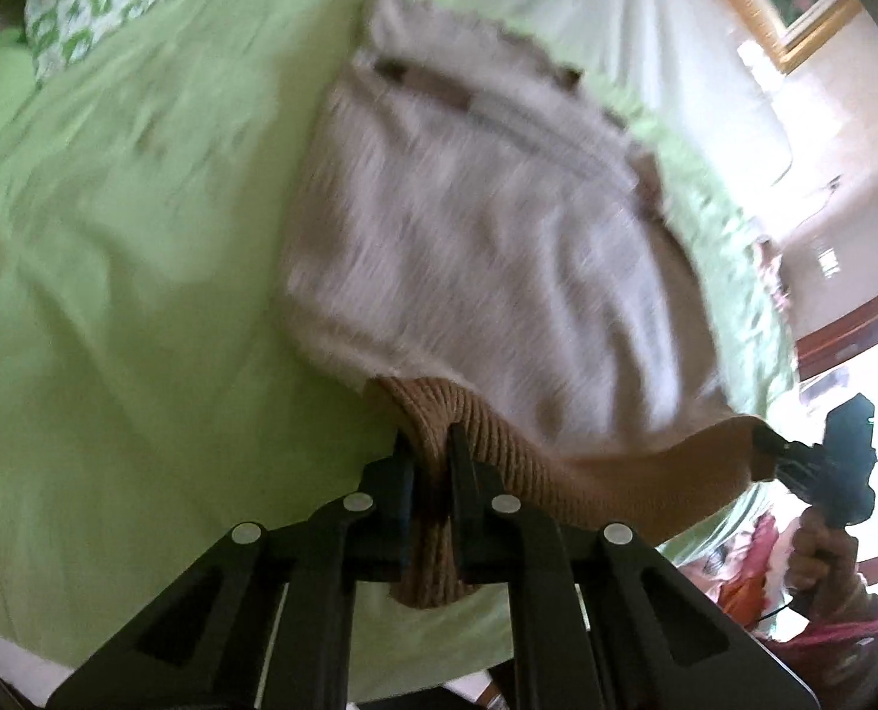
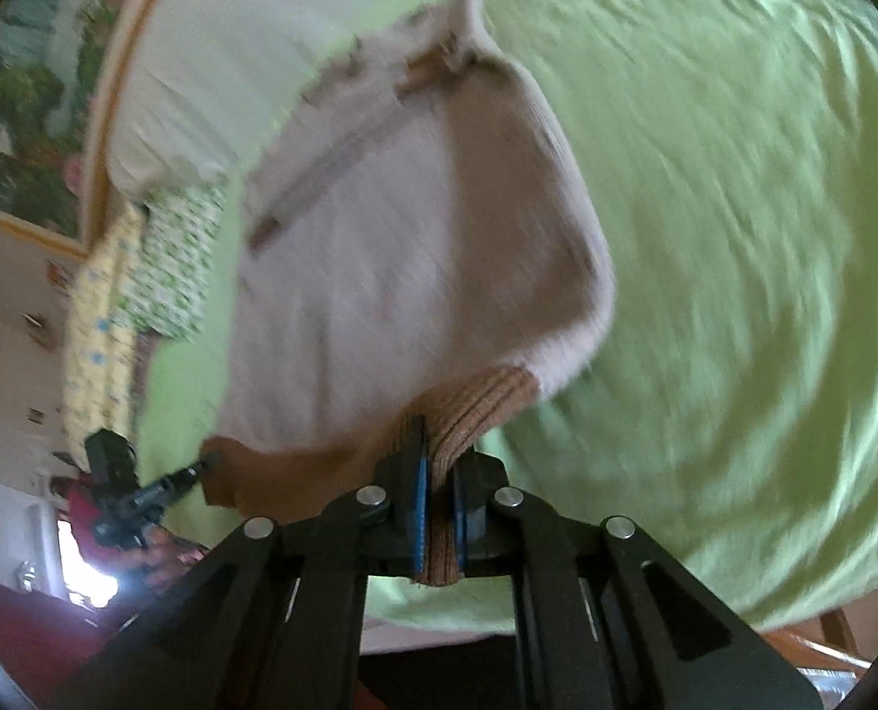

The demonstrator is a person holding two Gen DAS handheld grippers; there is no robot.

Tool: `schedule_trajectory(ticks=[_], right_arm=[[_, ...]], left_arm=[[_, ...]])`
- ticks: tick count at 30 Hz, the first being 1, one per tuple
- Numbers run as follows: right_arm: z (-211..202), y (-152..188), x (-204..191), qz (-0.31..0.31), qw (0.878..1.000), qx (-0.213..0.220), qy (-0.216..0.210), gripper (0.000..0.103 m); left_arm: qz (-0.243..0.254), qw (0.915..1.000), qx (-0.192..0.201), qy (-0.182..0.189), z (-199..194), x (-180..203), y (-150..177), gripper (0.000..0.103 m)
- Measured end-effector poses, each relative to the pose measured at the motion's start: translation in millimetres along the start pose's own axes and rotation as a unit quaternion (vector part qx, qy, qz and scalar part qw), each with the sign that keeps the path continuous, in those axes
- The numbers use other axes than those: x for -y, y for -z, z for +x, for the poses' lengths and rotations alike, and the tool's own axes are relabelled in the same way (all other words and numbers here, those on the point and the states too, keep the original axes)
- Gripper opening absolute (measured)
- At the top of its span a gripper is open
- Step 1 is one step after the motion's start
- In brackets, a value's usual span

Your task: Fold small clothes

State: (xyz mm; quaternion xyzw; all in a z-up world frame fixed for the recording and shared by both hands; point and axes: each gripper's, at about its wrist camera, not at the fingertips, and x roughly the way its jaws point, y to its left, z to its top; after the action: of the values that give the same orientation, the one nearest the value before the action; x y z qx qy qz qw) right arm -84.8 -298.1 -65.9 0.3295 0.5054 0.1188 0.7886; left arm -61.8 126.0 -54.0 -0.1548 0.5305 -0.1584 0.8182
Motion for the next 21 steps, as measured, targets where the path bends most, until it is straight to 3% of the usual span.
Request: schedule_trajectory(ticks=[8, 14, 21], right_arm=[[-2, -80, -39, -0.023, 0.996, 0.069, -0.056, 0.008], [18, -162, -58, -0.039, 0.992, 0.111, -0.053, 0.008], [51, -252, -59, -0.026, 0.989, 0.135, -0.047, 0.008]], left_arm=[[0.014, 0.9968, 0.073, 0.03, -12, 23, -84, 0.007], [-0.004, 0.9923, 0.121, 0.024, 10, 27, -166, 0.007], [-0.019, 0.9905, 0.136, 0.014, 54, 28, -253, 0.007]])
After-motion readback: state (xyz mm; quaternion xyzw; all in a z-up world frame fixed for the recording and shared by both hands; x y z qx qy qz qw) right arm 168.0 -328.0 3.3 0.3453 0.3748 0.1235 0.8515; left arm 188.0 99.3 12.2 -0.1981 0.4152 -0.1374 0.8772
